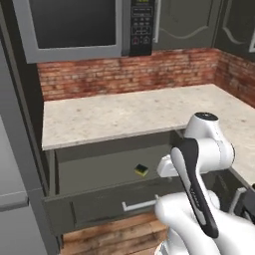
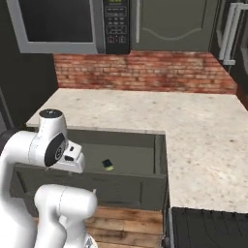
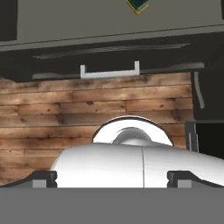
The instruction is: Restock the sink supplies by placing the sponge and soap dispenser on the counter and next to the sink. Make sure the soap dispenser is upright.
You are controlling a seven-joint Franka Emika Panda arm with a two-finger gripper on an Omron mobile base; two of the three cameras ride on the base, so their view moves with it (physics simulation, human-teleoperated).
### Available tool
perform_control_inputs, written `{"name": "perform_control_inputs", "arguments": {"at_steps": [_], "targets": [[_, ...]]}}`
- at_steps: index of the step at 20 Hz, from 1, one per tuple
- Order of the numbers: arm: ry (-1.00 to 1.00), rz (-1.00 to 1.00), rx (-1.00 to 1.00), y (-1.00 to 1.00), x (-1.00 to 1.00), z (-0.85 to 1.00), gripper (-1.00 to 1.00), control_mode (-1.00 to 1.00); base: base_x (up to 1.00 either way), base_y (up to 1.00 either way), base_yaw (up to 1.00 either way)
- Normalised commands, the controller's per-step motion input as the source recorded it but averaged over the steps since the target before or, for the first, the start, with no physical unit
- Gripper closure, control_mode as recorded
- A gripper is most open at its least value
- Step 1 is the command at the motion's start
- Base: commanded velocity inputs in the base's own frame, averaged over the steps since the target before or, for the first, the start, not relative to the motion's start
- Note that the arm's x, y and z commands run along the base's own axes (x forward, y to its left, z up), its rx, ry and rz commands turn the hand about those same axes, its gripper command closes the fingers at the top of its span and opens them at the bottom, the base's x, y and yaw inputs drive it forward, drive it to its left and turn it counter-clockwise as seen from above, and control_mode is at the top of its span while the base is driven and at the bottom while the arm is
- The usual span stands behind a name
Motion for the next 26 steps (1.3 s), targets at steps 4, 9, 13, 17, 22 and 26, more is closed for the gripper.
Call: {"name": "perform_control_inputs", "arguments": {"at_steps": [4, 9, 13, 17, 22, 26], "targets": [[0.00, 0.00, 0.00, 0.00, 0.00, 0.00, -1.00, 1.00, 0.39, -0.08, 0.32], [0.00, 0.00, 0.00, 0.00, 0.00, 0.00, -1.00, 1.00, 0.09, -0.45, 0.27], [-0.01, 0.19, 0.02, -0.37, 0.54, -0.08, -1.00, -1.00, 0.05, -0.14, 0.06], [-0.01, 0.24, 0.03, -0.44, 1.00, -0.16, -1.00, -1.00, 0.00, 0.00, 0.00], [0.00, 0.08, 0.00, -0.04, 0.96, -0.20, -1.00, -1.00, 0.00, 0.00, 0.00], [0.00, 0.01, -0.05, 0.00, 0.75, -0.53, -1.00, -1.00, 0.00, 0.00, 0.00]]}}
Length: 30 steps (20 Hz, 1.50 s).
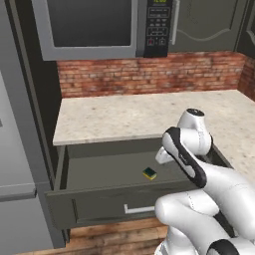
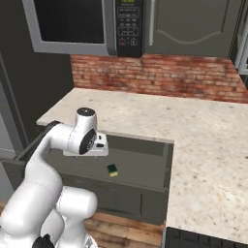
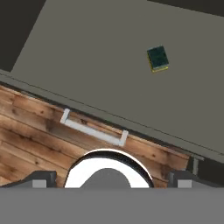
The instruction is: Restock the sink supplies by placing the sponge and soap dispenser on the counter and next to the sink. Make sure the soap dispenser is upright.
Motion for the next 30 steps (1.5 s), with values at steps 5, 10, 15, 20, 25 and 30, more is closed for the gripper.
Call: {"name": "perform_control_inputs", "arguments": {"at_steps": [5, 10, 15, 20, 25, 30], "targets": [[0.00, 0.00, -0.12, 0.04, 0.64, -0.70, -1.00, -1.00, 0.00, 0.00, 0.00], [0.04, 0.00, -0.10, -0.02, 0.44, -0.68, -1.00, -1.00, 0.00, 0.00, 0.00], [0.01, 0.00, -0.01, -0.08, 0.60, -0.35, -1.00, -1.00, 0.00, 0.00, 0.00], [0.00, 0.00, 0.00, -0.09, 0.54, -0.29, -1.00, -1.00, 0.00, 0.00, 0.00], [0.00, 0.01, 0.00, -0.12, 0.41, -0.21, -1.00, -1.00, 0.00, 0.00, 0.00], [0.00, 0.02, 0.00, -0.07, 0.25, -0.29, -1.00, -1.00, 0.00, 0.00, 0.00]]}}
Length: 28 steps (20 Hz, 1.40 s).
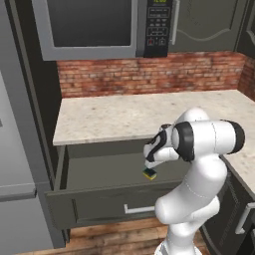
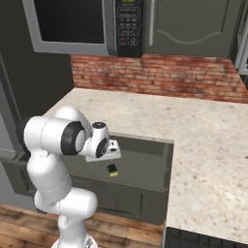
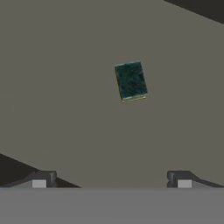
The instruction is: Restock the sink supplies by placing the sponge and soap dispenser on the counter and next to the sink. Make sure the soap dispenser is upright.
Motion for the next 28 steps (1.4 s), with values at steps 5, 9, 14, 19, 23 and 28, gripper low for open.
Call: {"name": "perform_control_inputs", "arguments": {"at_steps": [5, 9, 14, 19, 23, 28], "targets": [[0.00, 0.03, 0.00, 0.00, 0.10, -0.28, -1.00, -1.00, 0.00, 0.00, 0.00], [0.00, 0.04, 0.00, 0.00, 0.11, -0.26, -1.00, -1.00, 0.00, 0.00, 0.00], [0.00, 0.04, 0.00, 0.00, 0.23, -0.28, -1.00, -1.00, 0.00, 0.00, 0.00], [0.00, 0.03, 0.00, 0.00, 0.29, -0.33, -1.00, -1.00, 0.00, 0.00, 0.00], [0.00, 0.03, 0.00, 0.00, 0.35, -0.27, -1.00, -1.00, 0.00, 0.00, 0.00], [0.00, 0.00, 0.00, 0.00, 0.29, -0.27, -1.00, -1.00, 0.00, 0.00, 0.00]]}}
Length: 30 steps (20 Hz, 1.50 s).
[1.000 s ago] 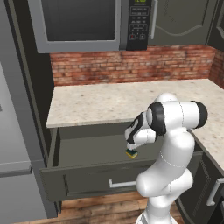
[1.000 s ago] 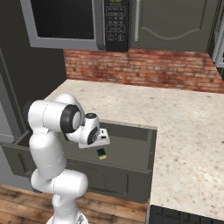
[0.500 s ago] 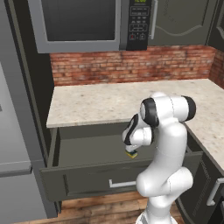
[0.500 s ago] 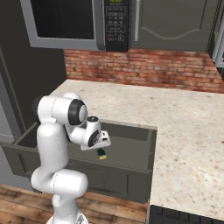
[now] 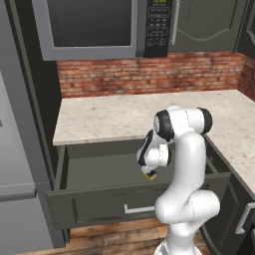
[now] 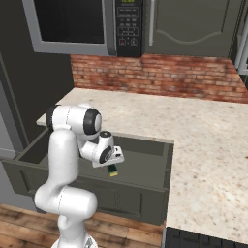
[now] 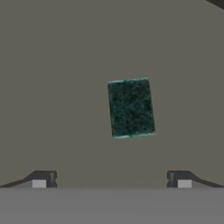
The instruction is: Restock the sink supplies by placing the sponge and soap dispenser on the counter and next to the sink. Make sure the soap dispenser is upright.
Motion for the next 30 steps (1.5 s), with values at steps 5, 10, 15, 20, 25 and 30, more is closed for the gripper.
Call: {"name": "perform_control_inputs", "arguments": {"at_steps": [5, 10, 15, 20, 25, 30], "targets": [[0.00, 0.00, 0.00, 0.00, 0.29, -0.26, -1.00, -1.00, 0.00, 0.00, 0.00], [0.00, 0.00, 0.00, 0.00, 0.35, -0.29, -1.00, -1.00, 0.00, 0.00, 0.00], [0.00, 0.00, 0.00, 0.00, 0.34, -0.29, -1.00, -1.00, 0.00, 0.00, 0.00], [0.00, 0.00, 0.00, 0.00, 0.28, -0.29, -1.00, -1.00, 0.00, 0.00, 0.00], [0.00, 0.00, 0.00, 0.00, 0.02, -0.28, -1.00, -1.00, 0.00, 0.00, 0.00], [0.00, 0.00, 0.00, 0.00, 0.00, -0.18, -1.00, -1.00, 0.00, 0.00, 0.00]]}}
